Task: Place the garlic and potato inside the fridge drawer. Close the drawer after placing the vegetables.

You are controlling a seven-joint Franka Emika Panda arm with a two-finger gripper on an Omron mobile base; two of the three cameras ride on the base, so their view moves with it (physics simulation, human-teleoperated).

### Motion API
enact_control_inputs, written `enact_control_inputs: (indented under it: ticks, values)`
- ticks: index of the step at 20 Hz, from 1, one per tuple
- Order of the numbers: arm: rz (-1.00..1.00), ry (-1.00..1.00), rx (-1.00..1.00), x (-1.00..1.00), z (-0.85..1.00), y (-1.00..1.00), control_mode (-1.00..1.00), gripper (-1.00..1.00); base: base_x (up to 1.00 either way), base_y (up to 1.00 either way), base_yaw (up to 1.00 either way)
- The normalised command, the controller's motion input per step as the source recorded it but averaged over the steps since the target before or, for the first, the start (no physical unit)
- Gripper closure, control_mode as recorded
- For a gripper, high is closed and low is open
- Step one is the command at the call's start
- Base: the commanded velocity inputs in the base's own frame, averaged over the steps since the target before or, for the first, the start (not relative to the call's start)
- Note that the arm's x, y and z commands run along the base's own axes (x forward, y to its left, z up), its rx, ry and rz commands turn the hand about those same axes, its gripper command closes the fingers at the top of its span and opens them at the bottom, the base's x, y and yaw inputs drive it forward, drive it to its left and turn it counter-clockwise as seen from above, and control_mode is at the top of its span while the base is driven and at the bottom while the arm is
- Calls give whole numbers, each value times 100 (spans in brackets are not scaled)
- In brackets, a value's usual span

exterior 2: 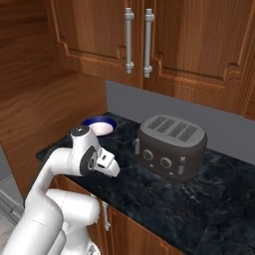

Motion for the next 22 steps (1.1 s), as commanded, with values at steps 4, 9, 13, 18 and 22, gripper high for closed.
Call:
enact_control_inputs:
  ticks: [4,9,13,18,22]
  values:
    - [3,2,0,88,-37,-1,-100,-100,0,0,0]
    - [0,13,0,37,-35,0,-100,-100,0,0,0]
    - [0,3,0,0,-48,2,-100,-100,0,0,0]
    - [0,4,1,1,-38,6,-100,-100,0,0,0]
    - [0,1,0,16,-27,19,-100,-100,0,0,0]
